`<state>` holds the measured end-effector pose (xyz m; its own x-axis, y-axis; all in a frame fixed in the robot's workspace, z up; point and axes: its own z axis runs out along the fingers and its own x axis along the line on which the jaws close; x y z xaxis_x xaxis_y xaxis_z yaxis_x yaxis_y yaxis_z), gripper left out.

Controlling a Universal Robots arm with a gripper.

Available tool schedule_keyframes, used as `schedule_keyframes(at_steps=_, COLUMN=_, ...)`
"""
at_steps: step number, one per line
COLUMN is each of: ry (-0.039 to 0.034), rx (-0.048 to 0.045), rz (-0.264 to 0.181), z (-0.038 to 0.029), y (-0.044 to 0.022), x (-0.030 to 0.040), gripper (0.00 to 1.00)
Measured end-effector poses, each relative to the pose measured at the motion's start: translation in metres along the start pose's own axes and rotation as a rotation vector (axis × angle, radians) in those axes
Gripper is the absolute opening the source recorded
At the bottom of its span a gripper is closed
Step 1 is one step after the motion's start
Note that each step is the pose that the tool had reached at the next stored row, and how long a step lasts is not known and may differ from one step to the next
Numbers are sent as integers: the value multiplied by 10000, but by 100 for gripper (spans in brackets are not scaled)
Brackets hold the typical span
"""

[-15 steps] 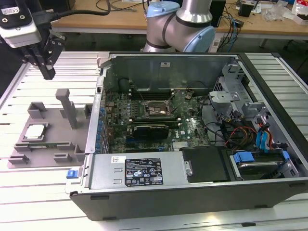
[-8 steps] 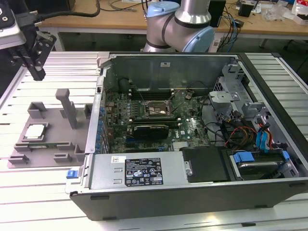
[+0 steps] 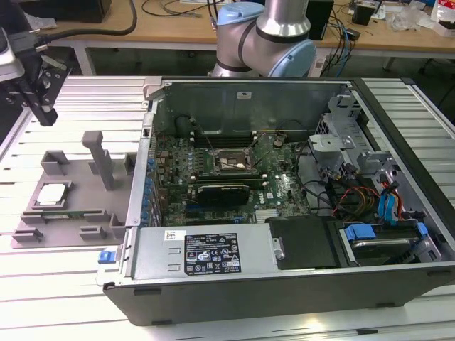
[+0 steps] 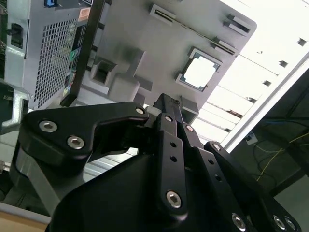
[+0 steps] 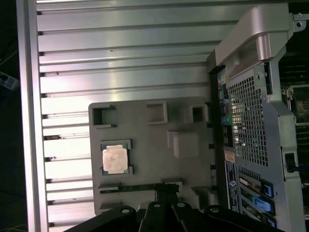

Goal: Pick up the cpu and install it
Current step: 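Reach for the cpu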

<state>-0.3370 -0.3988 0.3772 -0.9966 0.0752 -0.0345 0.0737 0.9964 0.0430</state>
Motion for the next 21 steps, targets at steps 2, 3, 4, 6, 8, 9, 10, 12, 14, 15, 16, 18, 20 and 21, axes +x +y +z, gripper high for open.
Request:
schedule_keyframes(at_steps=2, ry=-1, rx=-1, rz=0, z=12, y=-3, x=39, gripper=11)
schedule_keyframes(at_steps=3, ry=0, rx=-2, rz=-1, z=21, y=-6, x=69, gripper=11)
schedule_keyframes(at_steps=4, ry=0, rx=-1, rz=0, z=30, y=-9, x=95, gripper=11)
schedule_keyframes(at_steps=6, ry=0, rx=-2, rz=0, z=35, y=-10, x=115, gripper=11)
schedule_keyframes(at_steps=8, ry=0, rx=-2, rz=0, z=41, y=-12, x=138, gripper=11)
schedule_keyframes(at_steps=9, ry=0, rx=-1, rz=0, z=46, y=-14, x=159, gripper=11)
schedule_keyframes(at_steps=10, ry=0, rx=-2, rz=0, z=51, y=-16, x=178, gripper=11)
schedule_keyframes(at_steps=12, ry=0, rx=-2, rz=0, z=67, y=-21, x=235, gripper=11)
schedule_keyframes(at_steps=14, ry=-1, rx=-6, rz=0, z=93, y=-27, x=275, gripper=11)
schedule_keyframes(at_steps=15, ry=1, rx=-7, rz=1, z=111, y=-31, x=290, gripper=11)
schedule_keyframes(at_steps=16, ry=1, rx=-7, rz=0, z=139, y=-36, x=307, gripper=11)
schedule_keyframes(at_steps=18, ry=0, rx=-8, rz=0, z=232, y=-48, x=348, gripper=11)
schedule_keyframes(at_steps=20, ry=0, rx=-8, rz=0, z=306, y=-54, x=371, gripper=11)
schedule_keyframes(at_steps=21, ry=1, rx=-7, rz=0, z=340, y=-57, x=380, gripper=11)
